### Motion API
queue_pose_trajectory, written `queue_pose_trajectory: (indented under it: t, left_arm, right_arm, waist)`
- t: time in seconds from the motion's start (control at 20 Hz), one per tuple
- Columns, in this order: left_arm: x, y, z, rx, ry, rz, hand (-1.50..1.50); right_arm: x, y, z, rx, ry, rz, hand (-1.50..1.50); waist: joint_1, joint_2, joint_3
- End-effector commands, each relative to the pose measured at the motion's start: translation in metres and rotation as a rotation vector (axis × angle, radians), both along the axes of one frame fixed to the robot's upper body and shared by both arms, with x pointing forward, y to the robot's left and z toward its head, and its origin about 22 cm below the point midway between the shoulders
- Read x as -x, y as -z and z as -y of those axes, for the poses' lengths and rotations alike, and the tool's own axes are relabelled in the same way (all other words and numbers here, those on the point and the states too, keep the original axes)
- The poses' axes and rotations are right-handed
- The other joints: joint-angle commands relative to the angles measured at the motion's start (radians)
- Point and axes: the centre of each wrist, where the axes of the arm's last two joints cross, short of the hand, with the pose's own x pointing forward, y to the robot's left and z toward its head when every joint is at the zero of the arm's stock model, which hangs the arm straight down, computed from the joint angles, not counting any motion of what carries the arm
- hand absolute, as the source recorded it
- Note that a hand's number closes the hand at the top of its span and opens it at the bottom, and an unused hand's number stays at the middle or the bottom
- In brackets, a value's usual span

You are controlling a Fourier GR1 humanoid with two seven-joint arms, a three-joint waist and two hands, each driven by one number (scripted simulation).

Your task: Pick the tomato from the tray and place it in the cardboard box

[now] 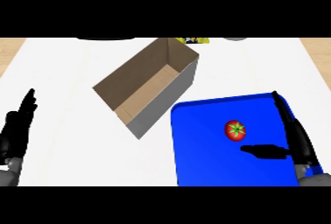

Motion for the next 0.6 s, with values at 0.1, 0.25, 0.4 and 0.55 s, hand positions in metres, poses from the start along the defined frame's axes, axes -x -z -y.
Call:
queue_pose_trajectory:
  t: [0.1,0.25,0.4,0.55]
  left_arm:
    - [-0.006,-0.004,-0.017,-0.088,0.023,0.009,0.0]
    - [-0.009,-0.007,-0.007,-0.093,0.032,0.014,0.0]
    - [0.005,0.004,-0.023,-0.08,0.064,0.016,0.0]
    - [-0.012,-0.004,-0.005,-0.105,0.044,0.018,0.0]
  right_arm:
    - [0.052,0.049,-0.013,-0.217,0.089,0.16,-1.5]
    - [0.075,0.064,0.011,-0.273,0.007,0.256,-1.5]
    - [0.058,0.047,0.029,-0.137,-0.048,0.251,-1.5]
    - [0.057,0.022,0.057,0.069,-0.05,0.158,-1.5]
  waist:
    - [-0.027,0.0,0.01]
    - [-0.013,-0.001,0.01]
    - [0.006,-0.001,0.007]
    - [0.002,-0.001,0.006]
